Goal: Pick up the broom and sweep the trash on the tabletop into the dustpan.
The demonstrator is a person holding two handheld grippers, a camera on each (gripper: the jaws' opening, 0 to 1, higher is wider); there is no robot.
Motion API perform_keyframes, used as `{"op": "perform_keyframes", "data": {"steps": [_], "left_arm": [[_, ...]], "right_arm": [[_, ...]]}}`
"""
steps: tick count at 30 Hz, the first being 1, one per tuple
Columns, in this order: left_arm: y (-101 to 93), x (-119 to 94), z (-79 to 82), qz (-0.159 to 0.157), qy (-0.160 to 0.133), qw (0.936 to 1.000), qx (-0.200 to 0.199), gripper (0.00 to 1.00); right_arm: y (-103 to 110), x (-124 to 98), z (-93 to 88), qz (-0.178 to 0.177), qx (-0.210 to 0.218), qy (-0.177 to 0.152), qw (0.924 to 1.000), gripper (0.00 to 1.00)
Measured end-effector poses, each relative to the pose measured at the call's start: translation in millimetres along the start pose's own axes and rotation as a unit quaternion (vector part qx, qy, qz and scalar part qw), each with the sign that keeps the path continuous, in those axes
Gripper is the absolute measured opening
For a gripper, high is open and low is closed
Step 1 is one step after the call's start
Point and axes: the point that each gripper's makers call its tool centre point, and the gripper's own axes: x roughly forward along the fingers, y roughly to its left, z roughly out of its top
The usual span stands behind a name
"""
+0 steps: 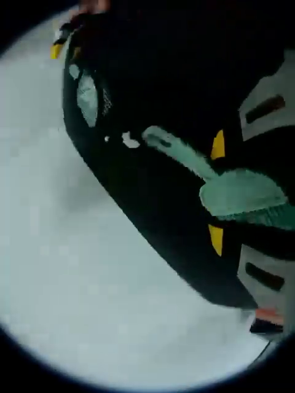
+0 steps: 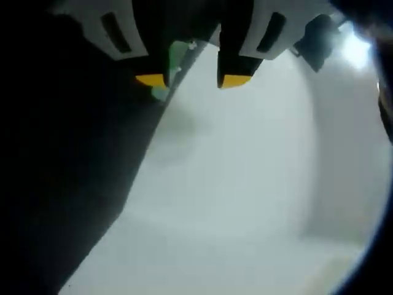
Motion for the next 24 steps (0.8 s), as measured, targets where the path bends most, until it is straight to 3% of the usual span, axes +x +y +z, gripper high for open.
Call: {"op": "perform_keyframes", "data": {"steps": [2, 4, 5, 8, 9, 10, 12, 13, 14, 15, 17, 20, 22, 24], "left_arm": [[-8.5, -11, 10.2, -0.041, -0.045, 0.9965, -0.058, 0.55], [-21.1, -26, 30.0, -0.08, -0.106, 0.9858, -0.102, 0.59], [-23.3, -29, 41.2, -0.086, -0.137, 0.98, -0.116, 0.62], [-42.0, -21, 67.3, -0.08, -0.205, 0.9672, -0.127, 0.89], [-56.6, -14, 71.4, -0.088, -0.216, 0.9645, -0.124, 0.88], [-66.0, -4, 68.7, -0.086, -0.206, 0.9648, -0.139, 0.89], [-93.7, 12, 71.2, -0.109, -0.211, 0.9564, -0.171, 0.89], [-100.1, 19, 76.4, -0.108, -0.227, 0.9504, -0.184, 0.89], [-100.9, 24, 87.2, -0.099, -0.26, 0.9394, -0.2, 0.89], [-101.6, 27, 96.0, -0.093, -0.284, 0.9347, -0.193, 0.89], [-109.8, 28, 106.9, -0.089, -0.292, 0.9388, -0.159, 0.89], [-119.3, 25, 126.5, -0.082, -0.324, 0.9359, -0.11, 0.89], [-125.9, 32, 129.6, -0.089, -0.313, 0.9383, -0.116, 0.88], [-134.1, 38, 130.5, -0.116, -0.305, 0.9363, -0.129, 0.76]], "right_arm": [[1, 0, 0.7, 0.002, 0.003, -0.001, 1.0, 0.32], [0, 0, 2.1, 0.006, 0.005, -0.002, 1.0, 0.31], [0, 0, 2.5, 0.007, 0.006, -0.002, 1.0, 0.31], [1, 0, 3.5, 0.007, 0.008, -0.004, 0.9999, 0.31], [0, 1, 3.8, 0.007, 0.009, -0.004, 0.9999, 0.31], [1, 0, 3.4, 0.008, 0.011, -0.005, 0.9999, 0.31], [1, 0, 3.7, 0.01, 0.015, -0.006, 0.9998, 0.31], [1, -1, 3.9, 0.012, 0.017, -0.006, 0.9998, 0.31], [1, -1, 4.3, 0.014, 0.019, -0.006, 0.9997, 0.31], [2, -1, 4.6, 0.015, 0.021, -0.007, 0.9996, 0.31], [1, -1, 7.0, 0.017, 0.023, -0.008, 0.9996, 0.31], [1, 0, 6.3, 0.018, 0.024, -0.008, 0.9995, 0.3], [1, 0, 6.7, 0.018, 0.027, -0.01, 0.9994, 0.3], [1, 1, 7.2, 0.018, 0.031, -0.012, 0.9993, 0.3]]}}
